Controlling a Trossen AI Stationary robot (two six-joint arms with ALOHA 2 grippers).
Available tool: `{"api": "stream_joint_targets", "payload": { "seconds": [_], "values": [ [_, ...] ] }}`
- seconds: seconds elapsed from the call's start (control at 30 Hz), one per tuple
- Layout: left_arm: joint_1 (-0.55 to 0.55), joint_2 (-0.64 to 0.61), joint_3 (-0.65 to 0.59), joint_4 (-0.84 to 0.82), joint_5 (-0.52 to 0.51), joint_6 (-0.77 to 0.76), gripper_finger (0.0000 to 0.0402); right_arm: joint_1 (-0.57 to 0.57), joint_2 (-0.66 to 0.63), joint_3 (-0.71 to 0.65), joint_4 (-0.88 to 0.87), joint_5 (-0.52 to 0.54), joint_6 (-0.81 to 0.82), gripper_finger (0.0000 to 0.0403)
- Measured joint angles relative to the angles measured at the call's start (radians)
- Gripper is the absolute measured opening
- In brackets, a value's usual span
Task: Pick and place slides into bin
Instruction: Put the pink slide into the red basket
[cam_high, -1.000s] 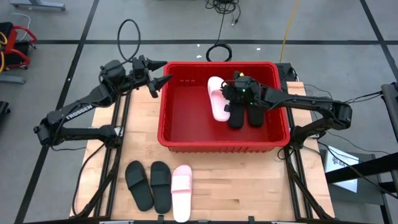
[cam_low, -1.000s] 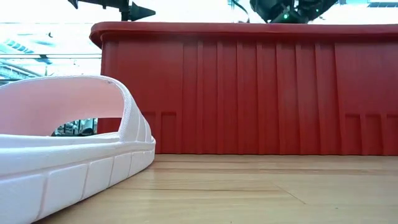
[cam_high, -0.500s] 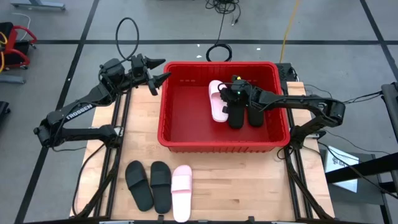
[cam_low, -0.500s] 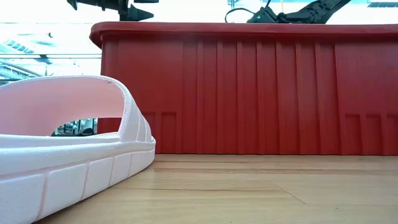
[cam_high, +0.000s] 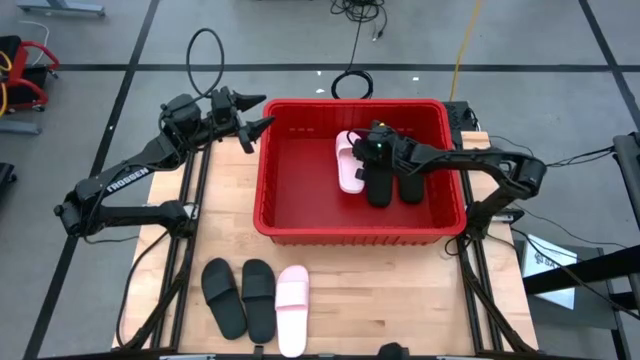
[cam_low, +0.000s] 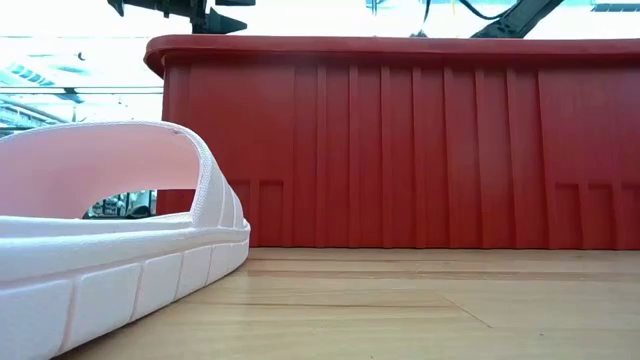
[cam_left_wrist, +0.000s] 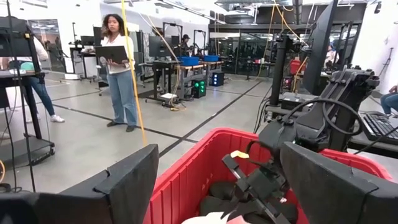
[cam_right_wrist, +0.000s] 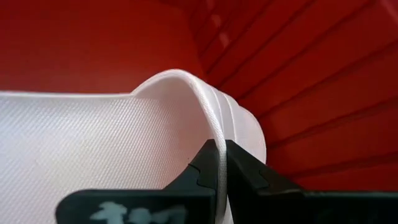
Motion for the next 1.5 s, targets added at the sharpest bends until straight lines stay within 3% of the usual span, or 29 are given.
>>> {"api": "stream_joint_targets", "payload": {
  "seconds": [0.47, 0.87, 1.5],
  "values": [
    [0.000, 0.000, 0.000, 0.000, 0.000, -0.005, 0.0340, -0.046, 0.094, 0.002, -0.006, -0.027, 0.000, 0.0004],
    [0.000, 0.000, -0.001, -0.017, 0.000, -0.005, 0.0340, -0.051, 0.097, 0.002, -0.043, -0.065, -0.005, 0.0006],
    [-0.002, 0.000, -0.001, -0.031, 0.001, -0.010, 0.0340, -0.049, 0.065, -0.001, -0.080, 0.003, -0.001, 0.0141]
  ]
}}
